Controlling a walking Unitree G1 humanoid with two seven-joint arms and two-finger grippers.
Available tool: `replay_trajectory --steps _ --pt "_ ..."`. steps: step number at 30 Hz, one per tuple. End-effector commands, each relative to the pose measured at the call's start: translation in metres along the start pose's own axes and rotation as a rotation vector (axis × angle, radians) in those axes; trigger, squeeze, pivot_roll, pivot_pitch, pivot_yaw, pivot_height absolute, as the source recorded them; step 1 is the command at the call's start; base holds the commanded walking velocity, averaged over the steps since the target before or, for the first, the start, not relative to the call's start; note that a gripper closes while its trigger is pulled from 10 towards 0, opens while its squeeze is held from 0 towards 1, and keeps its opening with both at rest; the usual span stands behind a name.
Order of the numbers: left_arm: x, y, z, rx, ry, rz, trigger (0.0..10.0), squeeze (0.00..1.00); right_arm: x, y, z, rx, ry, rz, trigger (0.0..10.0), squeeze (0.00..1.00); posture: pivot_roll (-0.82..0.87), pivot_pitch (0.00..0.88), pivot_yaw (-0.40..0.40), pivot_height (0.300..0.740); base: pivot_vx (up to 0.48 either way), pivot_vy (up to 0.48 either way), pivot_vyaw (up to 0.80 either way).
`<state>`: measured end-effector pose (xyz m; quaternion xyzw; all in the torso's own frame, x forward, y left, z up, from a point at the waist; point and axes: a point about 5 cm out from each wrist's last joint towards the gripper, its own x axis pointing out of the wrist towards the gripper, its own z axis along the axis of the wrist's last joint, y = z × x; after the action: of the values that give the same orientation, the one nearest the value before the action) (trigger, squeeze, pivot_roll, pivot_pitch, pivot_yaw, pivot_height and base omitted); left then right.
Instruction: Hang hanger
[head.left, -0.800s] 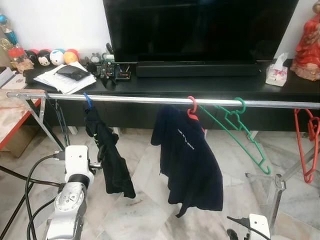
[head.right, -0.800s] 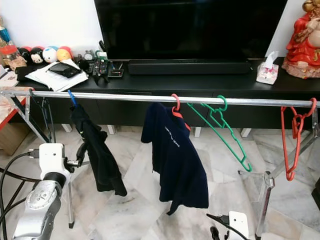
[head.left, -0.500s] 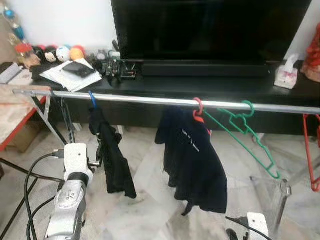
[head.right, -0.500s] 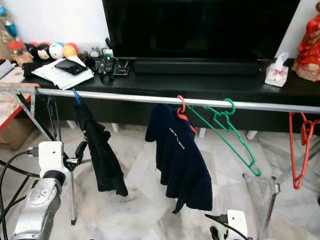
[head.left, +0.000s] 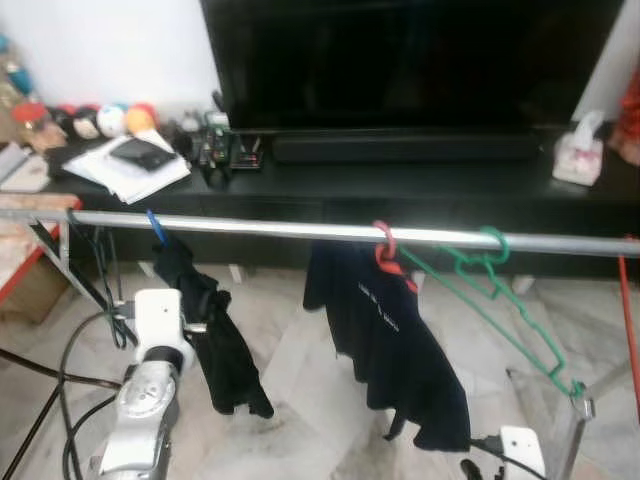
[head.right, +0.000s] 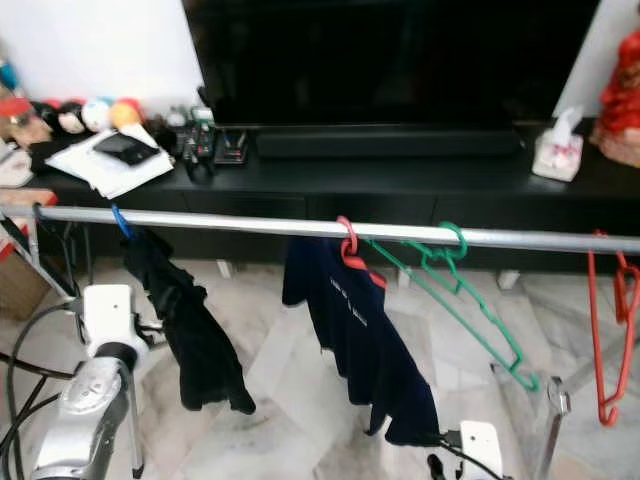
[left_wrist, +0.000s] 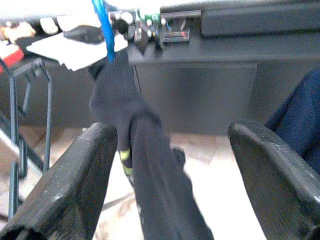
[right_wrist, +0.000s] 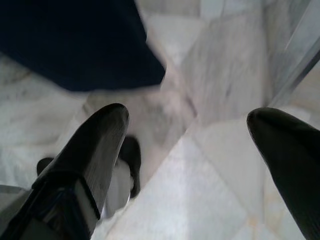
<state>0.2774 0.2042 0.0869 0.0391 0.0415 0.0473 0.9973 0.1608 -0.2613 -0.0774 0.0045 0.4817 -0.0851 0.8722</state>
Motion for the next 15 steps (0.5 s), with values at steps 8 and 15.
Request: replay_trajectory --steps 8,15 --pt "0.001 0.006 0.0 0.013 0.026 0.027 10.0 0.0 0.002 0.01 0.001 -0.001 0.001 0.033 10.0 0.0 -0.08 0.012 0.035 0.74 0.105 0.0 0.0" --pt "0.016 0.009 0.002 -0.033 0.085 0.065 10.0 0.0 0.002 0.011 0.001 -0.003 0.002 0.038 10.0 0.0 -0.07 0.011 0.033 0.74 0.0 0.0 0.0"
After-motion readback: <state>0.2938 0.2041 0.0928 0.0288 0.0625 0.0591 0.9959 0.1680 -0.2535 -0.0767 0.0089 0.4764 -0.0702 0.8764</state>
